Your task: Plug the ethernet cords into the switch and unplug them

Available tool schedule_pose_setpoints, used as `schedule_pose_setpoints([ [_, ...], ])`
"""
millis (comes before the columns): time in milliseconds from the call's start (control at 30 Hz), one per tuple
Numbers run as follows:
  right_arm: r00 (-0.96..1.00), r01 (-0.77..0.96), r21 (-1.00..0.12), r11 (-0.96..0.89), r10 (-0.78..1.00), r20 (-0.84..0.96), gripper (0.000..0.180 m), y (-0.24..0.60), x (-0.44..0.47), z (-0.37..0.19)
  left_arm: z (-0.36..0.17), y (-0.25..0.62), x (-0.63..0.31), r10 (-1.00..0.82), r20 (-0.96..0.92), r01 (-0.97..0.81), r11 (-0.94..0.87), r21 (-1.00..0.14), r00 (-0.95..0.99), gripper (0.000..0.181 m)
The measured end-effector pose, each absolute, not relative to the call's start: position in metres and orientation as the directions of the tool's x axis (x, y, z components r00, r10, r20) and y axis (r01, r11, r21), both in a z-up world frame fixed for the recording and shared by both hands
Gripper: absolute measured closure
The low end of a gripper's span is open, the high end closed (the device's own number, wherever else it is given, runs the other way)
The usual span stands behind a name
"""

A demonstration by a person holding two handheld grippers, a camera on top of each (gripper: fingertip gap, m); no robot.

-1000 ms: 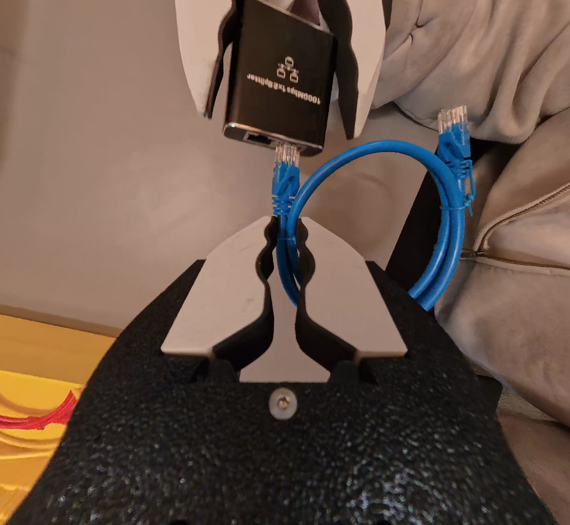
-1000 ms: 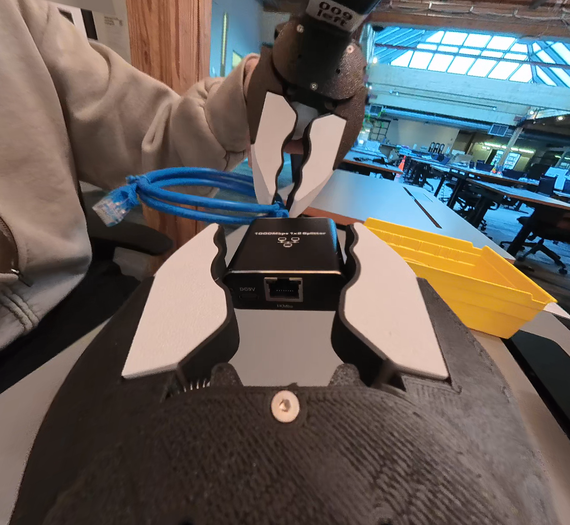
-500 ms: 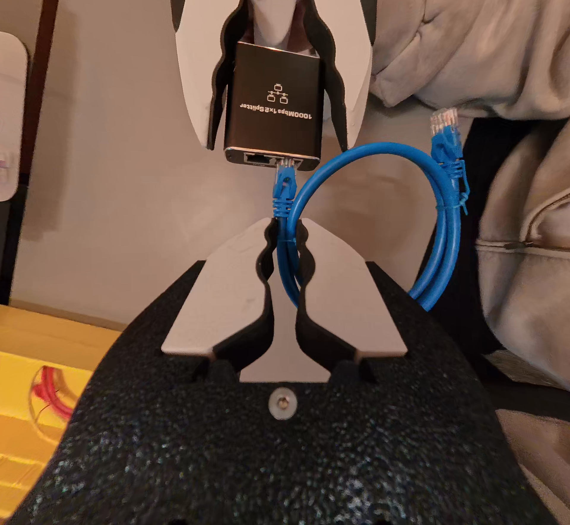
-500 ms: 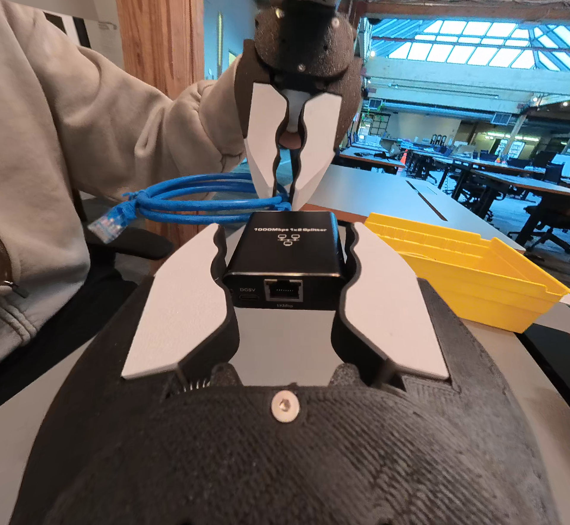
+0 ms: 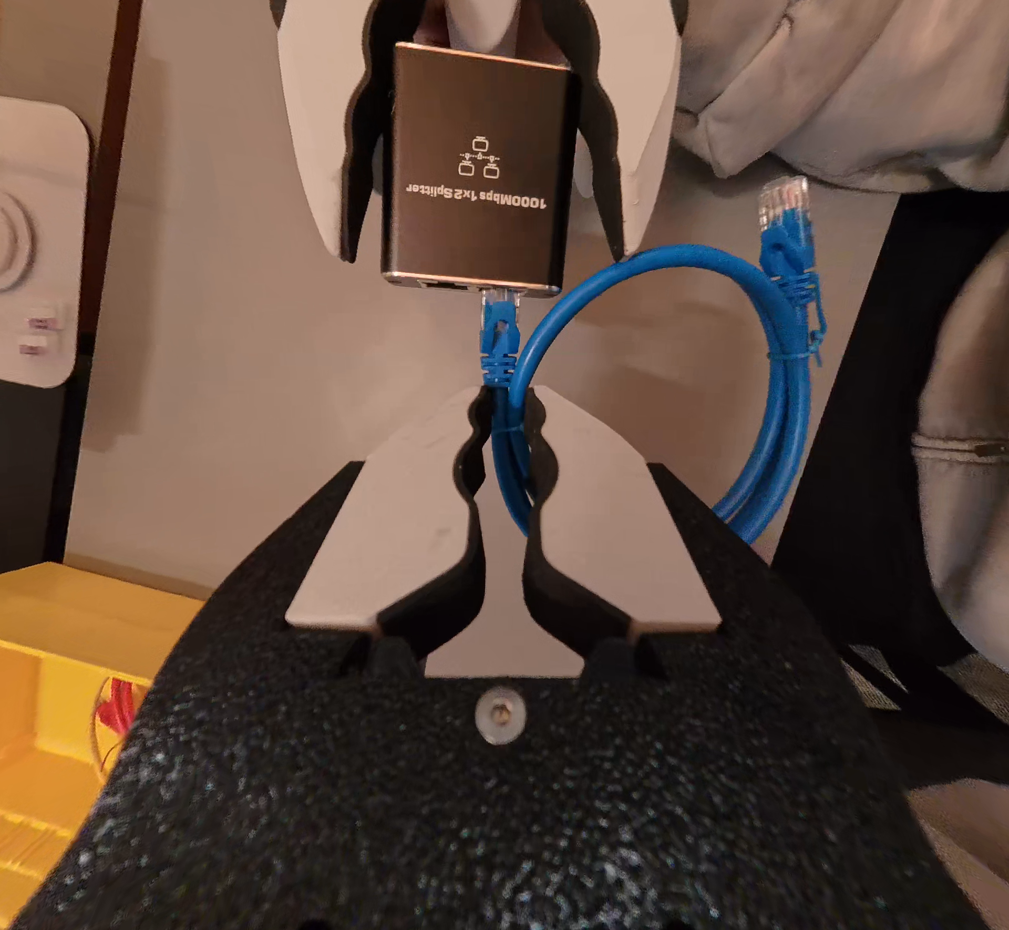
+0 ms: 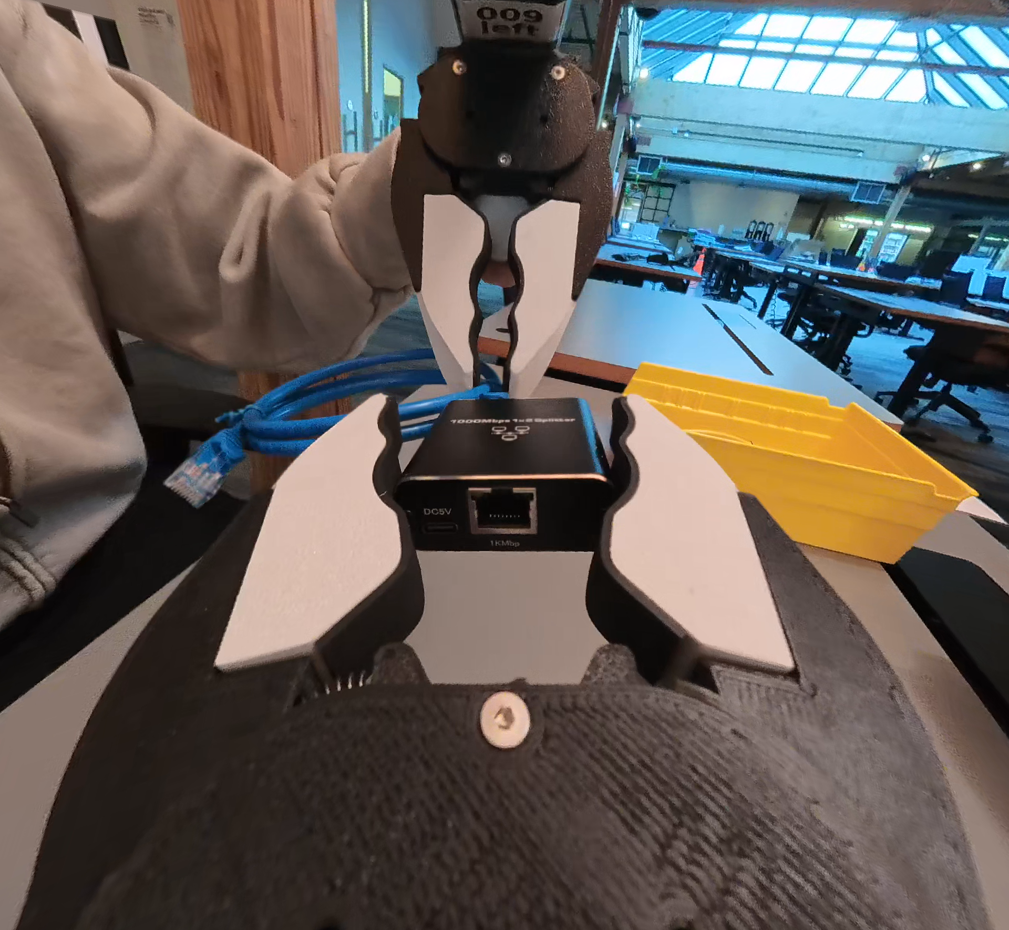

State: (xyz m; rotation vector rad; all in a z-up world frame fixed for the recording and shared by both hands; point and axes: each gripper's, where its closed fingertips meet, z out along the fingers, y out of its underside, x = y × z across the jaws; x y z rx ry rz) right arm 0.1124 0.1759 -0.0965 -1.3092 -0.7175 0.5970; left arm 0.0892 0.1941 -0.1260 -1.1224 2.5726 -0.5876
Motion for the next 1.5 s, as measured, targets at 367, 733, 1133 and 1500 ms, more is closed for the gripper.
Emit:
schedule_pose_setpoints([
  [367,0.673,-0.020,-0.976,0.216,0.725,0.147,0.105,0.175,0.118,-0.086,-0.116,0.194,0.094,-0.771,-0.100,-0.567,0.544,-0.619,-0.629,0.170],
  [733,0.706,0.019,-0.970,0.241,0.684,0.184,0.105,0.178,0.119,-0.084,-0.111,0.196,0.092,-0.774,-0.093,-0.577,0.540,-0.613,-0.626,0.170],
  [1133,0.694,-0.068,-0.971,0.230,0.710,0.119,0.104,0.179,0.115,-0.076,-0.105,0.197,0.091,-0.747,-0.146,-0.545,0.590,-0.595,-0.648,0.171],
  [1500,0.673,0.004,-0.990,0.140,0.732,0.106,0.104,0.188,0.109,-0.103,-0.109,0.202,0.085,-0.704,-0.181,-0.515,0.647,-0.561,-0.687,0.171],
])
